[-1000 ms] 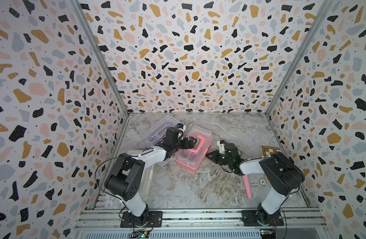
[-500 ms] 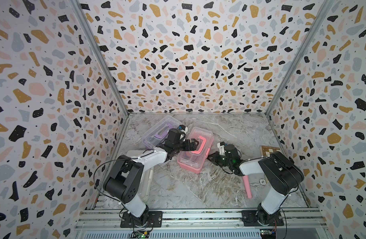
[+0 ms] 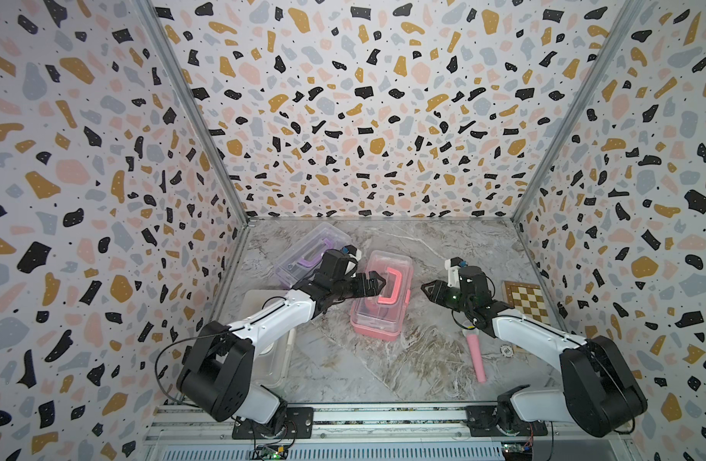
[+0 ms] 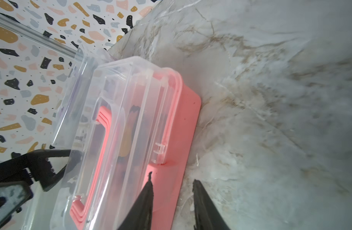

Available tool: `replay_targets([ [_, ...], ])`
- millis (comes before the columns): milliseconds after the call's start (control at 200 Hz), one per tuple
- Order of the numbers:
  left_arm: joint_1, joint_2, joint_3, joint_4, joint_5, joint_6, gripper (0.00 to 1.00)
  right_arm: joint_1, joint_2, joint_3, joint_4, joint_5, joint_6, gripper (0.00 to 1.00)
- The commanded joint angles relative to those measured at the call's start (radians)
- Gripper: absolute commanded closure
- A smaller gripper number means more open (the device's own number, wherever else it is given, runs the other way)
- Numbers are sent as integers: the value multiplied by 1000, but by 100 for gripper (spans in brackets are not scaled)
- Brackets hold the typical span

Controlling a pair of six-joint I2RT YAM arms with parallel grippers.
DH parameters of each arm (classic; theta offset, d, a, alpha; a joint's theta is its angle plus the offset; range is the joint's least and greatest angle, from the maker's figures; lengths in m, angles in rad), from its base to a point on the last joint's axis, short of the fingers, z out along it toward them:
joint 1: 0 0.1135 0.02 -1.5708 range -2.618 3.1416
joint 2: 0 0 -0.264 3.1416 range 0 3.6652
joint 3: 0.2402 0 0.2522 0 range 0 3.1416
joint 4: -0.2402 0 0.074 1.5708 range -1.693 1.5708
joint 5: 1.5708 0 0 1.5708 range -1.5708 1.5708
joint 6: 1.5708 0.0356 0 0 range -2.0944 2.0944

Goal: Close toolboxes
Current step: Reset both arms

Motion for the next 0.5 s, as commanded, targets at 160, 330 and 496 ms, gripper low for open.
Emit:
replay_targets([
  [160, -1, -180, 37, -154, -189, 138, 1, -15, -63, 139, -382, 400, -331, 58],
  [330, 96, -298, 20, -218, -367, 254, 1, -38, -53, 87, -312, 680, -508, 50],
  [496, 255, -364, -59, -180, -455, 281, 1, -88, -63, -19, -111, 736, -593, 48],
])
